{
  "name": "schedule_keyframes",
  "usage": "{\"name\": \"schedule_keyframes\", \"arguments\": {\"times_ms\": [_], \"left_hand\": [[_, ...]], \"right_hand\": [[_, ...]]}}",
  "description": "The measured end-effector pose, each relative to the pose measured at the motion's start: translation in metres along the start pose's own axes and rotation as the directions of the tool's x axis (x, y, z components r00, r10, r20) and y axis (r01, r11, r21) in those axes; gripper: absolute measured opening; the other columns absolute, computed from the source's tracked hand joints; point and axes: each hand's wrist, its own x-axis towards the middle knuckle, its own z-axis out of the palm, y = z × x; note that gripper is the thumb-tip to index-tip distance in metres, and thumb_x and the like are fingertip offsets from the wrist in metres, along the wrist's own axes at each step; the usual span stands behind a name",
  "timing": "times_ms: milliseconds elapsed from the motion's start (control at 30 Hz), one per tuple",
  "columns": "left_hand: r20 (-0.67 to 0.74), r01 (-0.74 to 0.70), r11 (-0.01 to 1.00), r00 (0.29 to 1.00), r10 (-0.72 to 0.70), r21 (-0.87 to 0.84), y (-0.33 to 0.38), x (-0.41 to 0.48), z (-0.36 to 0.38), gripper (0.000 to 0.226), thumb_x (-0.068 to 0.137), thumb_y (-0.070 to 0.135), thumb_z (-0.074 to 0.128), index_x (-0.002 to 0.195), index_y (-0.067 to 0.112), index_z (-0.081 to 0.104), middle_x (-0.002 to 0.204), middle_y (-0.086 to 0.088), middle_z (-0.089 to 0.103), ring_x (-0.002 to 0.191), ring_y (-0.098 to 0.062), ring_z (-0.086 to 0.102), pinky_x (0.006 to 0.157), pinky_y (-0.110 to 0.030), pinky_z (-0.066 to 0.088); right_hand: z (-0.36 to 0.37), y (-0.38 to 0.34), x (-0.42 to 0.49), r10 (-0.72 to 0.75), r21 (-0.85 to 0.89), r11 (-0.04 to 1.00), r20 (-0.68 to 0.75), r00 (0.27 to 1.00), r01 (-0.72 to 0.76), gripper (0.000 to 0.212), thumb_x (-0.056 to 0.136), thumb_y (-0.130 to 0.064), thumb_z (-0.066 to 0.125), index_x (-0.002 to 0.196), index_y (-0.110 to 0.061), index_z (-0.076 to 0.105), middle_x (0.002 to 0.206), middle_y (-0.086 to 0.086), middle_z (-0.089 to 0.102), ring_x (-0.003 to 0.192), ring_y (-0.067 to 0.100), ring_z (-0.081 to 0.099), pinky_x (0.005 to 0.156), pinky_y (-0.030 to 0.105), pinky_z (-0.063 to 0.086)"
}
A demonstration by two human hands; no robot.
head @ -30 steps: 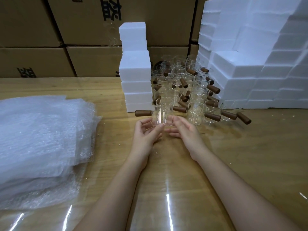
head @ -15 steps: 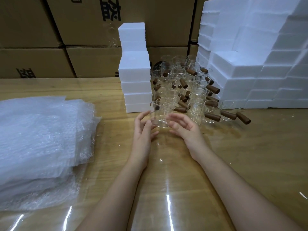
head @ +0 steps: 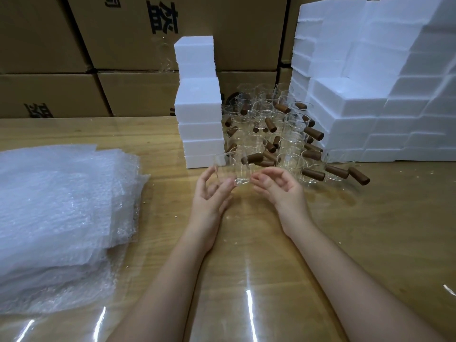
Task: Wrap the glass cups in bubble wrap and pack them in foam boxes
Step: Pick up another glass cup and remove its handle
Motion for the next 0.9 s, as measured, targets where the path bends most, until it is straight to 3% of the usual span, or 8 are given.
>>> {"name": "schedule_keyframes", "arguments": {"times_ms": [200, 333, 600, 733, 900], "left_hand": [[0.090, 0.089, 0.996, 0.992, -0.088, -0.012, 0.0010, -0.0010, 0.0029, 0.039, 0.073, 0.037, 0.066, 0.105, 0.018, 0.055, 0.102, -0.001, 0.071, 0.106, -0.019, 0.067, 0.073, -0.019, 0.048], [0.114, 0.130, 0.992, 0.985, -0.128, -0.003, 0.0023, -0.0007, 0.0026, 0.031, 0.081, 0.036, 0.060, 0.107, 0.019, 0.060, 0.108, -0.001, 0.072, 0.104, -0.017, 0.068, 0.078, -0.022, 0.046], [0.078, 0.187, 0.981, 0.980, -0.183, -0.048, 0.0013, 0.0026, 0.0004, 0.037, 0.079, 0.039, 0.059, 0.107, 0.016, 0.058, 0.102, -0.007, 0.074, 0.099, -0.022, 0.070, 0.076, -0.024, 0.053], [0.061, 0.125, 0.992, 0.990, -0.126, 0.011, -0.0003, 0.0011, 0.0031, 0.039, 0.078, 0.046, 0.056, 0.103, 0.015, 0.058, 0.101, -0.006, 0.073, 0.095, -0.023, 0.071, 0.078, -0.028, 0.053], [0.102, 0.094, 0.994, 0.990, -0.098, 0.051, -0.0008, -0.0008, 0.0068, 0.042, 0.079, 0.051, 0.048, 0.112, 0.025, 0.052, 0.122, -0.003, 0.062, 0.094, -0.023, 0.071, 0.078, -0.028, 0.053]], "right_hand": [[-0.0020, -0.0035, 0.0027, 0.068, 0.127, 0.990, -0.023, 0.997, -0.065, 0.034, 0.086, -0.030, 0.059, 0.117, -0.019, 0.055, 0.088, 0.004, 0.074, 0.086, 0.021, 0.070, 0.070, 0.026, 0.056], [-0.0038, -0.0020, 0.0036, 0.053, 0.122, 0.991, -0.019, 0.998, -0.050, 0.017, 0.095, -0.015, 0.052, 0.110, -0.015, 0.060, 0.093, 0.004, 0.073, 0.086, 0.020, 0.070, 0.071, 0.025, 0.056], [-0.0026, -0.0019, 0.0028, 0.062, 0.094, 0.994, 0.028, 0.998, -0.064, 0.016, 0.093, -0.014, 0.054, 0.107, -0.014, 0.060, 0.097, 0.005, 0.073, 0.088, 0.023, 0.071, 0.073, 0.025, 0.057], [-0.0010, -0.0017, 0.0002, 0.048, -0.010, 0.999, 0.037, 0.998, -0.048, 0.013, 0.095, -0.009, 0.052, 0.106, -0.010, 0.059, 0.096, 0.008, 0.072, 0.086, 0.022, 0.070, 0.072, 0.026, 0.056], [0.0023, -0.0003, -0.0045, -0.036, -0.315, 0.947, 0.081, 0.996, 0.060, 0.011, 0.095, -0.008, 0.053, 0.086, -0.010, 0.058, 0.064, -0.006, 0.061, 0.056, 0.001, 0.057, 0.055, 0.014, 0.046]]}}
